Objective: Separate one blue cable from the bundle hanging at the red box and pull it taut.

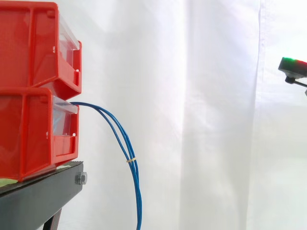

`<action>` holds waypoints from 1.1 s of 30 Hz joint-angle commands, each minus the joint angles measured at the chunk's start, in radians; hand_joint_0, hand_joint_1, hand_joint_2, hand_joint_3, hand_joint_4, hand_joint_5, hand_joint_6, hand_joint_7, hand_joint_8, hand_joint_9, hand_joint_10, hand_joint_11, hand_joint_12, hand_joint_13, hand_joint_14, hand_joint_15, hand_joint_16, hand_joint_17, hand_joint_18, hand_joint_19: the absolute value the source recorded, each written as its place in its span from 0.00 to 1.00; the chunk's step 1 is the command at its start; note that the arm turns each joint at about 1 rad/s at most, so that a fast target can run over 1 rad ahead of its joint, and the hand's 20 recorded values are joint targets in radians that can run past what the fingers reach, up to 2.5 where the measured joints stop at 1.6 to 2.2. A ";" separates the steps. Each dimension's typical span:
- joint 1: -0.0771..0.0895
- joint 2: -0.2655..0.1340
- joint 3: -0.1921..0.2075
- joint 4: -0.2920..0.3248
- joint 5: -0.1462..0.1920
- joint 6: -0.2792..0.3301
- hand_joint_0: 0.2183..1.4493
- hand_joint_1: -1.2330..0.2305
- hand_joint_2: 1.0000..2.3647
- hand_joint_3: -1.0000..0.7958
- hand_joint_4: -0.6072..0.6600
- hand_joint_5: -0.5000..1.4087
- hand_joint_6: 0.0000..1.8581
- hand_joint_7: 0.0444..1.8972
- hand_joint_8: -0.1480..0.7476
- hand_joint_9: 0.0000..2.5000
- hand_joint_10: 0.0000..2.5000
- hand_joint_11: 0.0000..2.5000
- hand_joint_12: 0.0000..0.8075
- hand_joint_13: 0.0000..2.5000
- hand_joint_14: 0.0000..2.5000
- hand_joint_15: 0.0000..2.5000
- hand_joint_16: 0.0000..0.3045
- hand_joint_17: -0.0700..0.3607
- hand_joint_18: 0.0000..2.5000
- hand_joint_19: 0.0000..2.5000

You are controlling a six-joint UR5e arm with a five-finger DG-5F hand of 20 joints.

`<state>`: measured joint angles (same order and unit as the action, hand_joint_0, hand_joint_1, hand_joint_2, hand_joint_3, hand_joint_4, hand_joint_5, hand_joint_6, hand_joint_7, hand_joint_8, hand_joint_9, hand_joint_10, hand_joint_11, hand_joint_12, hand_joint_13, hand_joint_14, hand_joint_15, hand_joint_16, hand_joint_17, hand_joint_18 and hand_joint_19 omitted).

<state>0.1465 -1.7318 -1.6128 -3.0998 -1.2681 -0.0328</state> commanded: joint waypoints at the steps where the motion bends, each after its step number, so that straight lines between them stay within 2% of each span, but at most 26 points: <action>1: 0.005 0.000 0.001 -0.030 -0.002 0.001 0.27 0.50 0.00 0.28 0.67 0.16 0.27 0.44 0.48 0.28 0.01 0.25 0.45 0.20 0.01 0.16 0.18 0.45 0.18 0.25; 6: 0.008 -0.002 -0.001 -0.053 -0.004 -0.002 0.27 0.50 0.00 0.28 0.67 0.16 0.27 0.45 0.48 0.28 0.01 0.25 0.45 0.20 0.01 0.16 0.18 0.45 0.18 0.25; 13: 0.018 -0.008 -0.001 -0.023 -0.001 -0.053 0.27 0.50 0.00 0.28 0.68 0.16 0.27 0.45 0.48 0.28 0.01 0.25 0.45 0.20 0.01 0.16 0.18 0.45 0.18 0.25; 18: 0.030 -0.020 -0.001 0.020 0.036 -0.088 0.27 0.50 0.00 0.28 0.67 0.16 0.27 0.45 0.48 0.28 0.01 0.25 0.45 0.20 0.01 0.16 0.18 0.45 0.18 0.25; 19: 0.033 -0.034 -0.001 0.020 0.045 -0.088 0.27 0.50 0.00 0.28 0.68 0.16 0.27 0.45 0.48 0.28 0.01 0.25 0.45 0.20 0.01 0.16 0.18 0.45 0.18 0.25; 21: 0.034 -0.037 -0.001 0.020 0.050 -0.084 0.27 0.50 0.00 0.28 0.67 0.16 0.27 0.45 0.48 0.28 0.01 0.25 0.45 0.20 0.01 0.16 0.18 0.45 0.18 0.25; 29: 0.039 -0.068 -0.001 0.027 0.050 -0.079 0.27 0.50 0.00 0.28 0.68 0.16 0.27 0.45 0.48 0.28 0.01 0.25 0.45 0.20 0.01 0.16 0.18 0.45 0.18 0.25; 33: 0.038 -0.110 -0.001 0.061 0.049 -0.064 0.27 0.50 0.00 0.28 0.68 0.16 0.27 0.45 0.48 0.28 0.01 0.25 0.45 0.20 0.01 0.16 0.18 0.45 0.18 0.25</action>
<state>0.1845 -1.8117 -1.6138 -3.0645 -1.2194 -0.1094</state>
